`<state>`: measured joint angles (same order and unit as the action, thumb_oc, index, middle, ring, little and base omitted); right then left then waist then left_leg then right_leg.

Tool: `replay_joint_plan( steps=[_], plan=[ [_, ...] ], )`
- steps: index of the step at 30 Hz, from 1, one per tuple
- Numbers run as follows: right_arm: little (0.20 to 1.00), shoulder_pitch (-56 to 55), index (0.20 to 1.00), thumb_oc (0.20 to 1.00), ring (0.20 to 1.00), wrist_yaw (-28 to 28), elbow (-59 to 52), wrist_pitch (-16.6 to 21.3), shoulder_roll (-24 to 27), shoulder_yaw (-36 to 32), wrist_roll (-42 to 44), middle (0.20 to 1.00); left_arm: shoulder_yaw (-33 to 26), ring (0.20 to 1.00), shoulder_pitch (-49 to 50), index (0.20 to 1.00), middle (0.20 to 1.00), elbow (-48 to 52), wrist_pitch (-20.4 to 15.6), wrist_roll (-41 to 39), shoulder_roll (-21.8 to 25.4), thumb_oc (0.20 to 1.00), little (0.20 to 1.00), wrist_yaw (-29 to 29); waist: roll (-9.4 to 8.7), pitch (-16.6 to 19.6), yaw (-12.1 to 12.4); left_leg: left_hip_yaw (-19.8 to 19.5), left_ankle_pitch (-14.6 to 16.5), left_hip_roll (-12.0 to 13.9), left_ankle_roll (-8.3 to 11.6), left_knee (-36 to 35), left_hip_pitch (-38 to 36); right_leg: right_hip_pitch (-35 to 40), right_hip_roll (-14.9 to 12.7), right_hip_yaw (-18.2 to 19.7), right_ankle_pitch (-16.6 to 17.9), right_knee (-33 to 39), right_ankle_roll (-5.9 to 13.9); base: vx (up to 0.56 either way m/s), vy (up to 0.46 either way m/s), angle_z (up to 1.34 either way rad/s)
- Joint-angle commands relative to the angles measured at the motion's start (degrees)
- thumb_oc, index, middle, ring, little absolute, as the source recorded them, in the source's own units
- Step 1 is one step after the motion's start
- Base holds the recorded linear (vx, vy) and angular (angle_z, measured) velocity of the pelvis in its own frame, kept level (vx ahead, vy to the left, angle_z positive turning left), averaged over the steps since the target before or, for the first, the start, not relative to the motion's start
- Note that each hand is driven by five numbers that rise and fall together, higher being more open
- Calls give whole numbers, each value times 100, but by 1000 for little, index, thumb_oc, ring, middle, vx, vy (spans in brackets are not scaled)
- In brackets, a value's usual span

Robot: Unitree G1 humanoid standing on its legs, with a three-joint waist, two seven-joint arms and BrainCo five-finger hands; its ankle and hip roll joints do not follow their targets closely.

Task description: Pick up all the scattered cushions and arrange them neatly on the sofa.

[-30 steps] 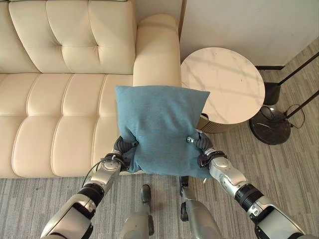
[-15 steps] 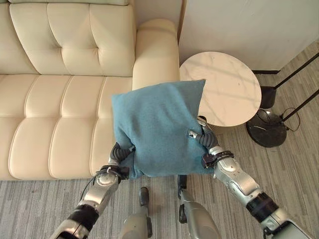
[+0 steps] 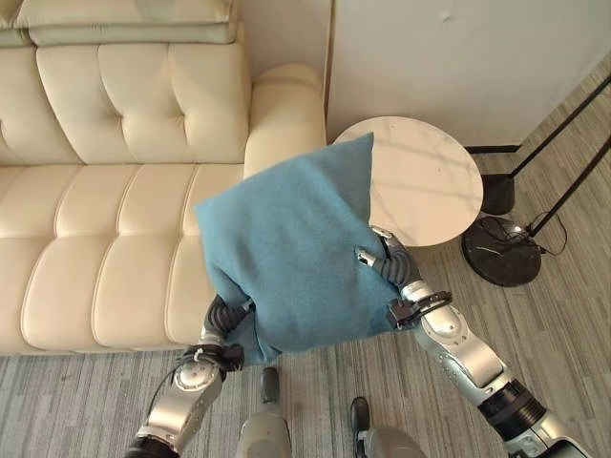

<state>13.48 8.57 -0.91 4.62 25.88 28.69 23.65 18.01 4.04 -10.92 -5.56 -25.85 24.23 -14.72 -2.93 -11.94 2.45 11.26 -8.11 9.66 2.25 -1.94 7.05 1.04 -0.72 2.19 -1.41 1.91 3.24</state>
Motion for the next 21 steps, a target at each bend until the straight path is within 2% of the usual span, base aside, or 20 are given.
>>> replay_joint_plan(
  steps=[1, 3, 4, 5, 7, 9, 12, 15, 16, 17, 19, 21],
  plan=[
    [200, 298, 200, 200, 200, -577, -775, 523, -865, 823, 45, 200, 568, 200, -1049, 200, 200, 1034, -738, 274, -230, 200, 200, 501, -248, 230, 75, -133, 134, -645, -30, 149, 695, 342, 198, -48, -1159, -463, -222, -200, -196, -4],
    [200, 336, 200, 200, 200, -561, -746, 535, -872, 838, 52, 200, 584, 200, -1073, 200, 200, 1030, -736, 260, -247, 200, 200, 477, -207, 161, 69, -208, 21, -612, 50, 149, 763, 343, 259, -139, -1183, -460, -266, -147, -128, 19],
    [200, 366, 200, 200, 200, -536, -738, 547, -860, 843, 53, 200, 588, 200, -1085, 200, 200, 1037, -749, 250, -259, 200, 200, 455, -175, 106, 81, -245, -75, -580, 131, 149, 812, 322, 289, -199, -1190, -473, -297, -266, -96, 53],
    [200, 457, 200, 200, 200, -469, -742, 557, -790, 828, 52, 200, 584, 200, -1167, 200, 200, 1024, -758, 240, -273, 200, 200, 408, -126, -80, 66, -473, -113, -551, 289, 250, 927, 194, 323, -370, -1181, -617, -361, -348, -103, 56],
    [200, 454, 200, 200, 200, -455, -741, 562, -755, 823, 43, 200, 587, 200, -1168, 200, 200, 1017, -755, 255, -308, 200, 200, 393, -206, -119, -8, -500, 170, -543, 208, 540, 845, 104, 165, -586, -1091, -656, -328, -281, -32, 54],
    [200, 449, 200, 200, 200, -436, -721, 549, -740, 838, 64, 200, 591, 200, -1165, 200, 200, 1002, -763, 242, -342, 200, 200, 387, -293, -41, -89, -330, 490, -388, 108, 873, 747, 6, -28, -858, -952, -543, -285, -177, 19, 60],
    [200, 424, 200, 200, 200, -473, -722, 558, -751, 875, 84, 200, 608, 200, -1111, 200, 200, 948, -762, 189, -397, 200, 200, 400, -377, 37, -192, -134, 862, -118, 135, 1134, 391, 3, -201, -1184, -904, -419, -276, -78, 56, 63],
    [200, 290, 200, 200, 200, -482, -728, 589, -708, 793, 80, 200, 635, 200, -1069, 200, 200, 888, -748, 185, -472, 200, 200, 409, -316, 149, -358, 397, 798, 287, 237, 840, -19, 14, -267, -1610, -944, -363, -283, -34, 108, 69],
    [200, 207, 200, 200, 200, -485, -732, 617, -664, 732, 83, 200, 650, 200, -1081, 200, 200, 845, -742, 201, -500, 200, 200, 417, -286, 164, -447, 783, 690, 466, 291, 722, -72, 18, -318, -1843, -936, -362, -275, 40, 133, 99],
    [200, 153, 200, 200, 200, -476, -746, 619, -627, 680, 83, 200, 643, 200, -1071, 200, 200, 844, -748, 190, -498, 200, 200, 441, -255, 210, -511, 998, 714, 554, 390, 597, -186, 81, -349, -1948, -1016, -348, -253, 48, 153, 136],
    [200, 19, 200, 200, 200, -526, -822, 626, -599, 608, 70, 200, 620, 200, -1001, 200, 200, 852, -758, 204, -512, 200, 200, 499, -168, 247, -635, 1698, 435, 784, 506, 311, -285, 139, -446, -2400, -984, -338, -220, 41, 156, 162],
    [200, -44, 200, 200, 200, -543, -831, 589, -616, 572, 104, 200, 591, 200, -932, 200, 200, 885, -724, 191, -488, 200, 200, 584, -87, 321, -657, 1726, 352, 713, 541, 20, -354, 183, -487, -2610, -942, -338, -165, 85, 185, 136]
  ],
)
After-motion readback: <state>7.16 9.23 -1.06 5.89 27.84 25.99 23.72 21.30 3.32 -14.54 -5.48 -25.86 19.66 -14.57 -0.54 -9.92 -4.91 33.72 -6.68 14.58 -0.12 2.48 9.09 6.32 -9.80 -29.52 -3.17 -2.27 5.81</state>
